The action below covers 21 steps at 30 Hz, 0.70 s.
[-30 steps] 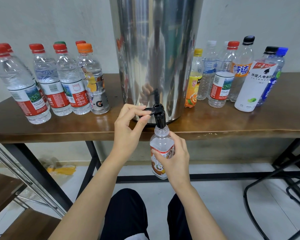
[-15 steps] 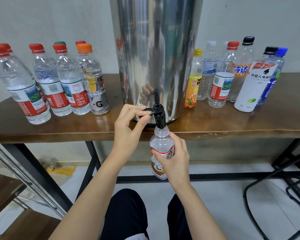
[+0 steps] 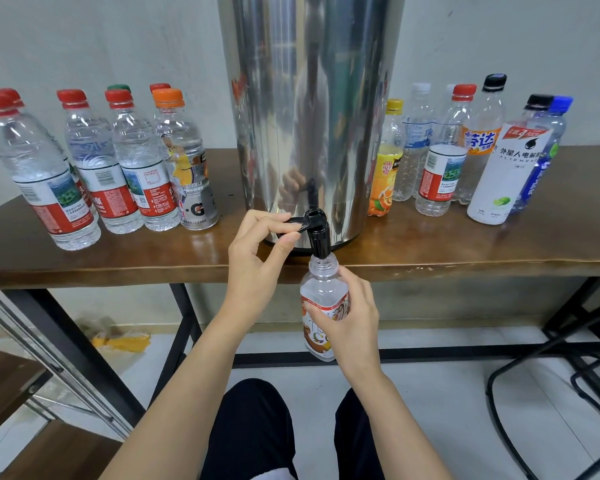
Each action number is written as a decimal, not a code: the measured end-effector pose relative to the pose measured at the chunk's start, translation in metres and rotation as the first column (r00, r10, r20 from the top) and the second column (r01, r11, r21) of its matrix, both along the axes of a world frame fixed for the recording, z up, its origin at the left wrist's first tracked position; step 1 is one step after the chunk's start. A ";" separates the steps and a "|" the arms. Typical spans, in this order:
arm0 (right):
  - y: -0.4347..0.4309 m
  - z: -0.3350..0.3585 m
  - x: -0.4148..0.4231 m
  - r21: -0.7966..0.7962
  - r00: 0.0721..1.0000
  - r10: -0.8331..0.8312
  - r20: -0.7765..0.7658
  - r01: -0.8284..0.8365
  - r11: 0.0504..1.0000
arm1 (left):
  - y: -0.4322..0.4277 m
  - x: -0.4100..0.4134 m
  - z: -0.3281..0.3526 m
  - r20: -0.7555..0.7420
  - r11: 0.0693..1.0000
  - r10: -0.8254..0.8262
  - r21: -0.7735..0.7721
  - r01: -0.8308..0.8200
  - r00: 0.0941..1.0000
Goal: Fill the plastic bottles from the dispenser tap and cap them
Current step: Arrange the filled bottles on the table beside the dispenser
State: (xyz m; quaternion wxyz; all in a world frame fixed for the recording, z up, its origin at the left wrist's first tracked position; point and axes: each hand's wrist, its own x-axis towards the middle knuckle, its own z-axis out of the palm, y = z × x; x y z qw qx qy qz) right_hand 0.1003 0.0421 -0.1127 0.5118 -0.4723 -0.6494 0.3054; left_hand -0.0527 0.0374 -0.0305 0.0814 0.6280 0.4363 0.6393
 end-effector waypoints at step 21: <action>0.000 -0.006 0.001 -0.014 1.000 0.002 0.012 -0.002 1.000 | 0.000 0.001 0.000 0.022 1.000 -0.004 0.010 0.004 1.000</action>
